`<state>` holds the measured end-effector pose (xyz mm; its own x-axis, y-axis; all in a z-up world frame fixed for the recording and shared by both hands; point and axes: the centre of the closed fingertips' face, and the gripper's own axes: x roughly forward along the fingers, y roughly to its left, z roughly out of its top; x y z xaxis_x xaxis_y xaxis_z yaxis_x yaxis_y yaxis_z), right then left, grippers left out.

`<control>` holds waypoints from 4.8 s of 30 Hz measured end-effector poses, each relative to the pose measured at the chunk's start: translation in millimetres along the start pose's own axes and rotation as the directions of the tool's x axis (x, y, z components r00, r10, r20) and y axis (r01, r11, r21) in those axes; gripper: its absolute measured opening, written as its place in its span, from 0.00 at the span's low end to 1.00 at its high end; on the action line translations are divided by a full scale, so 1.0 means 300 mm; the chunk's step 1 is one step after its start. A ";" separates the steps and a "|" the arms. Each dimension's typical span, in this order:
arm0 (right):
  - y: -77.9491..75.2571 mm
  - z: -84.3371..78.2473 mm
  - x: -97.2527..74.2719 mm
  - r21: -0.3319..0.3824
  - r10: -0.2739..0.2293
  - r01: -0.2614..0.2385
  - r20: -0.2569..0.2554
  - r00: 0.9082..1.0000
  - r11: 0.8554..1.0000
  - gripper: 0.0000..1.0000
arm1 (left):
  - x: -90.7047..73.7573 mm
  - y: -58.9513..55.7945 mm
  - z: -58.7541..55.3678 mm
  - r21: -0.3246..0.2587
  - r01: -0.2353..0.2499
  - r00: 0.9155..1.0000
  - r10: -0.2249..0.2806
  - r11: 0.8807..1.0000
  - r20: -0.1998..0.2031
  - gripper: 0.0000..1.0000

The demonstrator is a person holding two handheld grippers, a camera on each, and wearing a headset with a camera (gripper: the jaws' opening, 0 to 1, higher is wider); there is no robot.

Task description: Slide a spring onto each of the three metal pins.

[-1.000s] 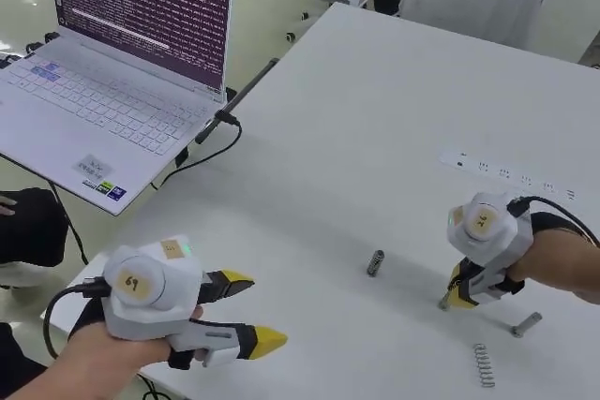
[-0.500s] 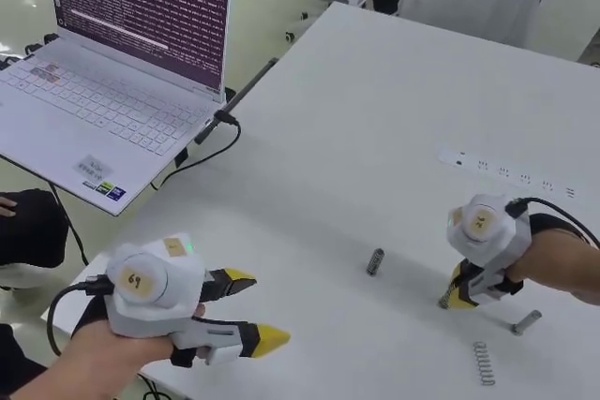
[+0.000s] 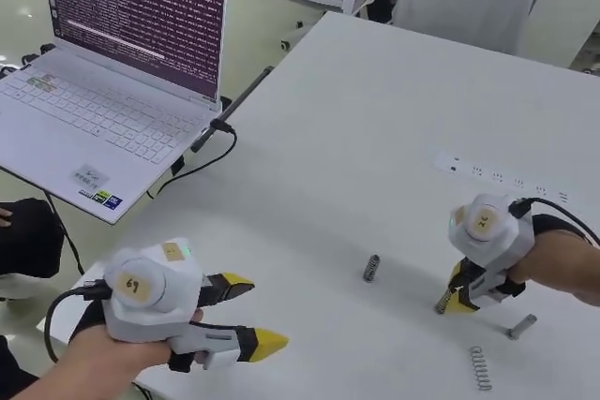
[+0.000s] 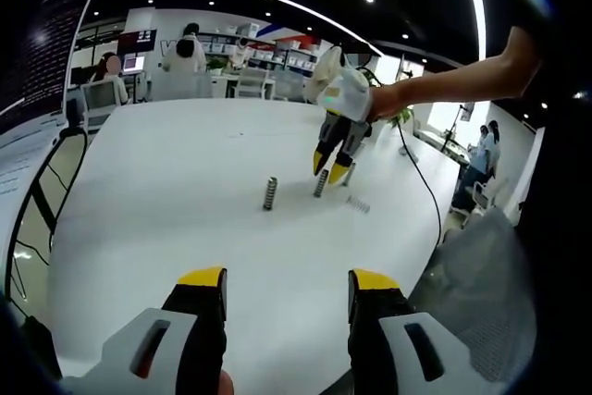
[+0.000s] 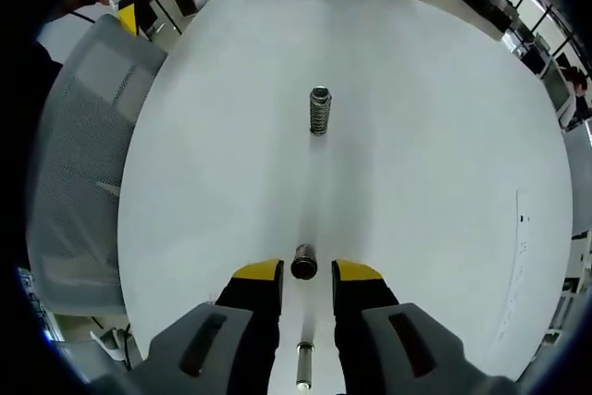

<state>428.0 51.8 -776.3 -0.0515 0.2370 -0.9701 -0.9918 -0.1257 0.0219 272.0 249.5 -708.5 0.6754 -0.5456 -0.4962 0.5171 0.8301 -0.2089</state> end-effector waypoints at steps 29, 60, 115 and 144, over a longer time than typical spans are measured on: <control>-0.005 -0.002 -0.187 0.205 -0.121 0.080 0.195 0.973 0.976 0.28 | 0.021 -0.035 0.049 0.038 0.028 1.000 -0.028 0.999 0.007 0.47; 0.060 -0.066 -0.254 0.523 -0.290 0.029 0.424 0.858 0.852 0.35 | 0.045 -0.052 0.090 0.060 0.040 0.999 -0.041 0.997 0.014 0.48; 0.410 -0.275 -0.237 0.786 -0.482 -0.090 0.460 0.746 0.612 0.54 | 0.050 -0.049 0.106 0.054 0.030 0.999 -0.031 0.998 0.012 0.56; 0.457 -0.296 -0.243 0.796 -0.489 -0.097 0.458 0.742 0.597 0.53 | 0.227 -0.217 0.174 0.184 0.207 0.978 -0.201 0.961 -0.053 0.53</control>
<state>306.3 -68.3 -724.2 0.3937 0.6784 -0.6203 -0.6805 0.6687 0.2996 311.7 152.2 -684.5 0.5291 -0.6942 -0.4879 0.7336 0.6633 -0.1481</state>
